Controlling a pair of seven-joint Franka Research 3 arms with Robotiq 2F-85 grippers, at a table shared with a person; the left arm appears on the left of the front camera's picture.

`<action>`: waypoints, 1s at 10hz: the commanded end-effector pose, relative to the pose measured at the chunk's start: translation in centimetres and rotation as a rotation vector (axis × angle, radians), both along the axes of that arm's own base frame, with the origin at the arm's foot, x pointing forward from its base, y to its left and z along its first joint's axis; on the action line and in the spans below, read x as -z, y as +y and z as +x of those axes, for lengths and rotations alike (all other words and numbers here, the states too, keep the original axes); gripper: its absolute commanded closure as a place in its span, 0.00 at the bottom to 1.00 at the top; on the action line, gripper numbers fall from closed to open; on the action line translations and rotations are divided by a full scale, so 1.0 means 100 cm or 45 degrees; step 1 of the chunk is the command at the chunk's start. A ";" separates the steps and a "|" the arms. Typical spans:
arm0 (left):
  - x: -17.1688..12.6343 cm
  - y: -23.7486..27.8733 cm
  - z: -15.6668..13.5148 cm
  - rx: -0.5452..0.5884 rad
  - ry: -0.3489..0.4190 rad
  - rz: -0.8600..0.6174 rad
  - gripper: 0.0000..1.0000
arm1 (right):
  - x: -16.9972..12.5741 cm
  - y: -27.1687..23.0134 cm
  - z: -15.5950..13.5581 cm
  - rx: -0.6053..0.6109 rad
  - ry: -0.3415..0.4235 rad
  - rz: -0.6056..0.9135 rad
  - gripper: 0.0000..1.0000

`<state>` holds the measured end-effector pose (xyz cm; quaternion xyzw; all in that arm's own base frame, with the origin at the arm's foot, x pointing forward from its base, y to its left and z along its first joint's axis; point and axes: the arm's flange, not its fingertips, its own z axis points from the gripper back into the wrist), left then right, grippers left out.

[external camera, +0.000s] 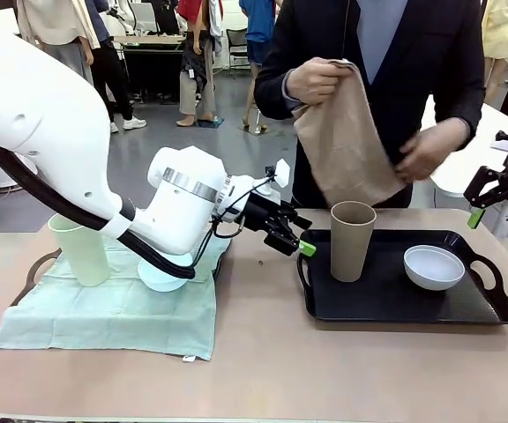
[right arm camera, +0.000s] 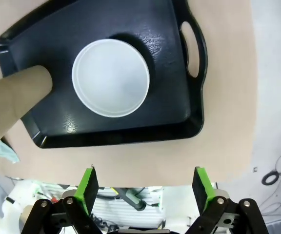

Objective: Set up a tray with a mat and arrange the tableware.
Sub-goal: Pick up the Picnic Bowl and Reusable plastic cup from the Handle tray in front of the human's position and hold them in the air.

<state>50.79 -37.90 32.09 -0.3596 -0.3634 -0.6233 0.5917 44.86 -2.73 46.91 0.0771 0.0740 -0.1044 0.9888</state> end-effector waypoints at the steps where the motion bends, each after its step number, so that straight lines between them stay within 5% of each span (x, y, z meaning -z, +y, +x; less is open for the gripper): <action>1: 0.010 -0.019 0.006 0.066 0.054 0.003 0.00 | 0.016 0.001 0.002 -0.013 -0.036 -0.027 0.00; 6: 0.004 -0.050 0.009 -0.008 -0.054 -0.026 0.00 | 0.064 0.005 0.017 -0.029 -0.096 0.002 0.00; 10: 0.013 -0.072 0.022 0.025 -0.030 -0.007 0.00 | 0.094 0.007 0.021 -0.055 -0.102 -0.007 0.00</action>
